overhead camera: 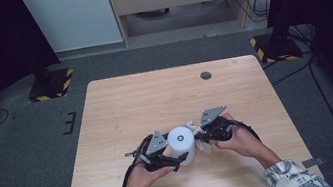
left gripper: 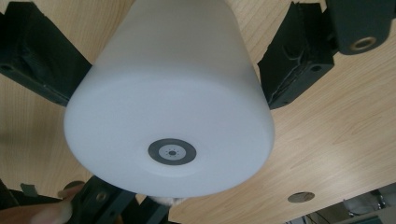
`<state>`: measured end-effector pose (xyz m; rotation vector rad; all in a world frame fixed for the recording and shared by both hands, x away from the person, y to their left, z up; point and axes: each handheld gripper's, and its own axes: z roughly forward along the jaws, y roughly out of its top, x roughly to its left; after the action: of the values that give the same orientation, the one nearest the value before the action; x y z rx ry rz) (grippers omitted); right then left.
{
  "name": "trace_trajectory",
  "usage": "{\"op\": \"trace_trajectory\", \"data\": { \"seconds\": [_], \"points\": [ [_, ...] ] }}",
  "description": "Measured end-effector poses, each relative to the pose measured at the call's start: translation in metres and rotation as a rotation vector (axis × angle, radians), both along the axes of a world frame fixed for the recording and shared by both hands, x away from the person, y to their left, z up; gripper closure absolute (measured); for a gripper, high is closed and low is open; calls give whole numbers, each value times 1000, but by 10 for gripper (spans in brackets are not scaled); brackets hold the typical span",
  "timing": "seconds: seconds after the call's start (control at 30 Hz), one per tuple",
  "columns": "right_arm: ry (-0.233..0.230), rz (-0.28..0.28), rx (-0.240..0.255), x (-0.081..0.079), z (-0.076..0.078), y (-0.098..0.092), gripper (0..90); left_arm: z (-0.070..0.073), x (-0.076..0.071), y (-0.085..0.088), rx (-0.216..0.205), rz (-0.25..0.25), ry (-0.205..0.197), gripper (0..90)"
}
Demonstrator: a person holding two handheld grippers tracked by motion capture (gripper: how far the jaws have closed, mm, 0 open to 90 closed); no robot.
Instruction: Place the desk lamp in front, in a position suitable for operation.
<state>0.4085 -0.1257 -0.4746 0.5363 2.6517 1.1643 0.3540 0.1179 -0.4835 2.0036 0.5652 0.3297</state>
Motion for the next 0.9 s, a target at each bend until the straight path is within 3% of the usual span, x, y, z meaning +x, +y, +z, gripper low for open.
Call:
{"op": "trace_trajectory", "data": {
  "seconds": [0.17, 0.3, 0.67, 0.7, 0.9],
  "points": [
    [21, 2, -54, 2, -15, 4, 783, 0, 0, 0, -2, 0, 0, 90],
    [20, -1, -50, -1, -14, 3, 782, 0, 0, 0, -2, 0, 0, 90],
    [-23, -54, 75, -29, 9, -16, 777, 0, 0, 0, 1, 1, 0, 90],
    [-37, -66, 111, -35, 15, -20, 776, 0, 0, 0, 1, 1, 0, 90],
    [-64, -114, 213, -52, 29, -30, 773, 0, 0, 0, 1, 0, -1, 90]
  ]
}}
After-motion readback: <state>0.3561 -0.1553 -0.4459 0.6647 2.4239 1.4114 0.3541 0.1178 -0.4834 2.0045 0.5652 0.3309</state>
